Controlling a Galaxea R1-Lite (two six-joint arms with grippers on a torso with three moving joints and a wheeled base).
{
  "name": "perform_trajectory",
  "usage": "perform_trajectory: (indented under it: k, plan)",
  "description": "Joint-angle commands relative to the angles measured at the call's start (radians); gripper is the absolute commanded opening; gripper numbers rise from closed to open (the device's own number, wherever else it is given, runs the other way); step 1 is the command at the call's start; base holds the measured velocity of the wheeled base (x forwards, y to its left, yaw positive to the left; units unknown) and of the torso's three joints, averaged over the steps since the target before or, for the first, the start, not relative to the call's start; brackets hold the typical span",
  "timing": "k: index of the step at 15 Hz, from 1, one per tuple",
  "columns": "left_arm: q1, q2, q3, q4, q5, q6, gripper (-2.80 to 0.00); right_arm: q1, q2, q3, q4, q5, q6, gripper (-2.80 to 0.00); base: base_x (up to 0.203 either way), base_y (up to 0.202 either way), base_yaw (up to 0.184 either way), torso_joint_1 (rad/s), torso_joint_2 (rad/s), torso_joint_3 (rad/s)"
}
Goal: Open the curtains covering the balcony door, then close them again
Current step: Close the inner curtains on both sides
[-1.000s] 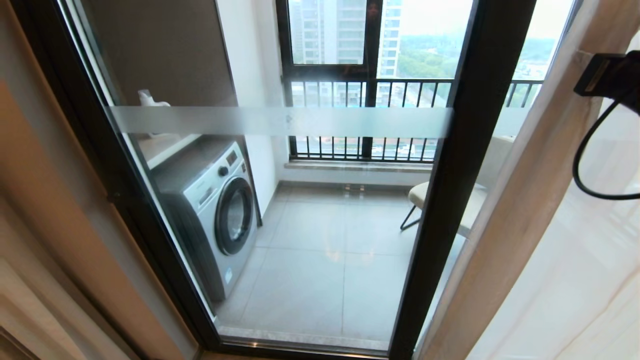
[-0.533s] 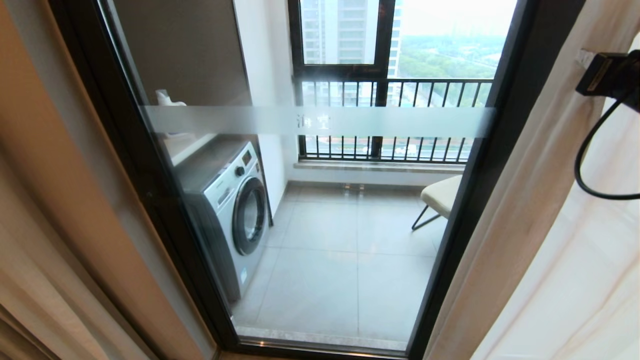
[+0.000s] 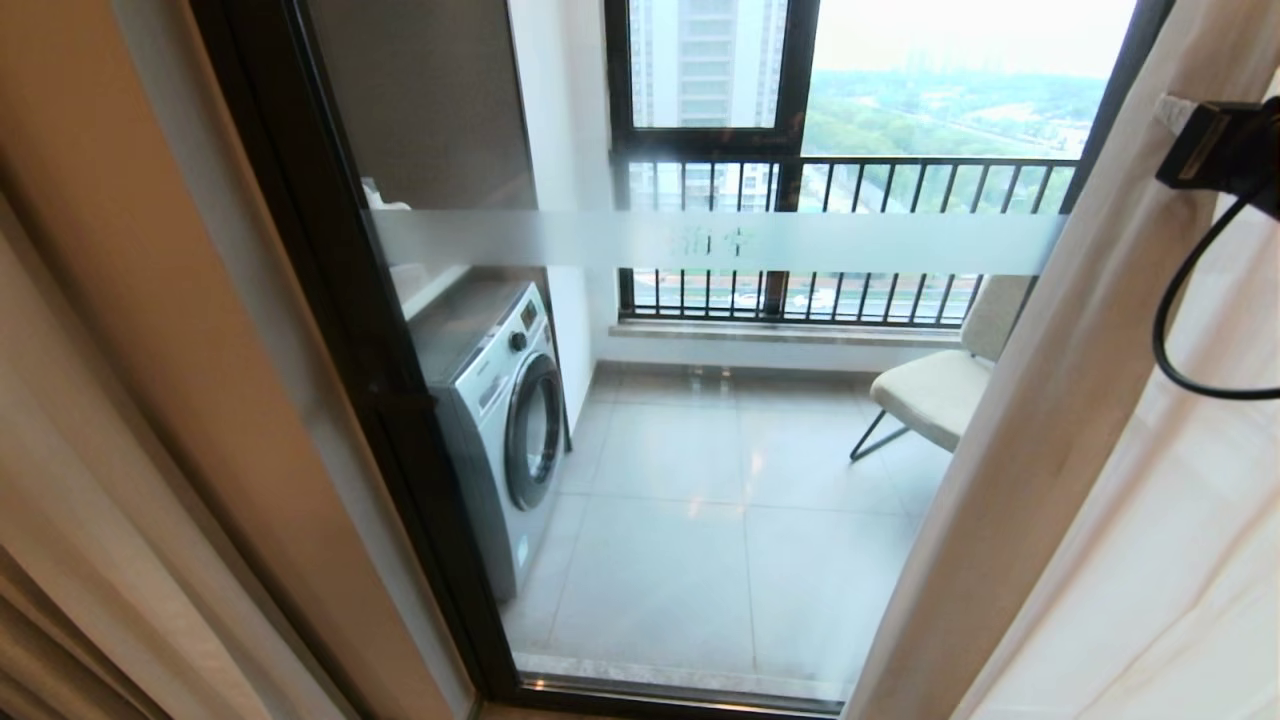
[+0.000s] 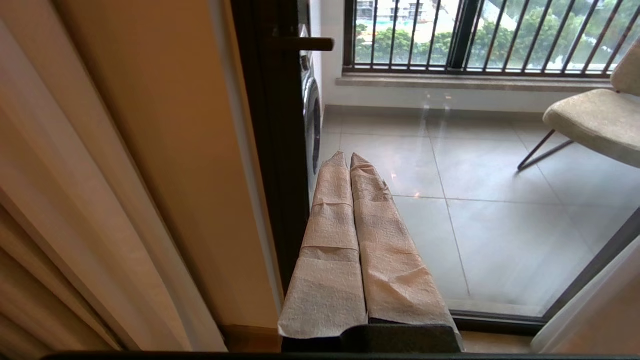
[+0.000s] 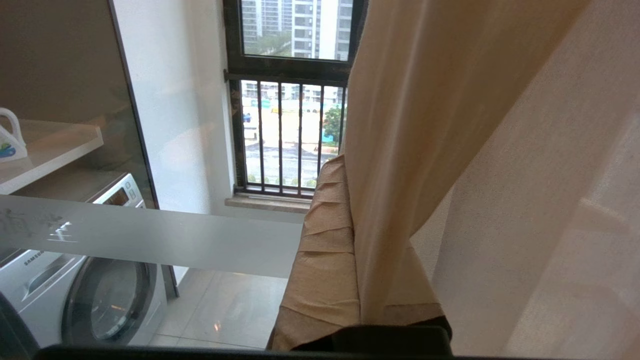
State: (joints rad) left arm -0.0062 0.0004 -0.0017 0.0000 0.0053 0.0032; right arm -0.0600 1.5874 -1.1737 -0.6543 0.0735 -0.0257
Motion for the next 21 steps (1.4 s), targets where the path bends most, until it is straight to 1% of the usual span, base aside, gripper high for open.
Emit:
perform_trajectory:
  k: [1, 4, 15, 21]
  plan:
    - [0.000, 0.000, 0.001, -0.002, 0.001, 0.000, -2.80, 0.000, -0.003, 0.000, -0.004, 0.002, 0.000, -2.80, 0.000, 0.193, 0.001, 0.002, 0.00, 0.002]
    - [0.000, 0.000, 0.000, -0.002, 0.001, -0.002, -2.80, 0.001, -0.009, -0.001, -0.004, 0.003, -0.025, -2.80, 0.000, 0.128, 0.002, 0.005, 0.00, 0.002]
    - [0.000, 0.000, 0.000, -0.002, 0.001, -0.003, -2.80, 0.001, -0.018, -0.003, -0.004, 0.003, -0.028, -2.80, 0.000, 0.000, 0.000, 0.000, 0.00, 0.000]
    - [0.000, 0.000, 0.000, -0.002, 0.001, -0.003, -2.80, 0.010, -0.009, -0.028, -0.001, 0.002, -0.029, -2.80, 0.000, 0.000, 0.000, 0.000, 0.00, 0.000]
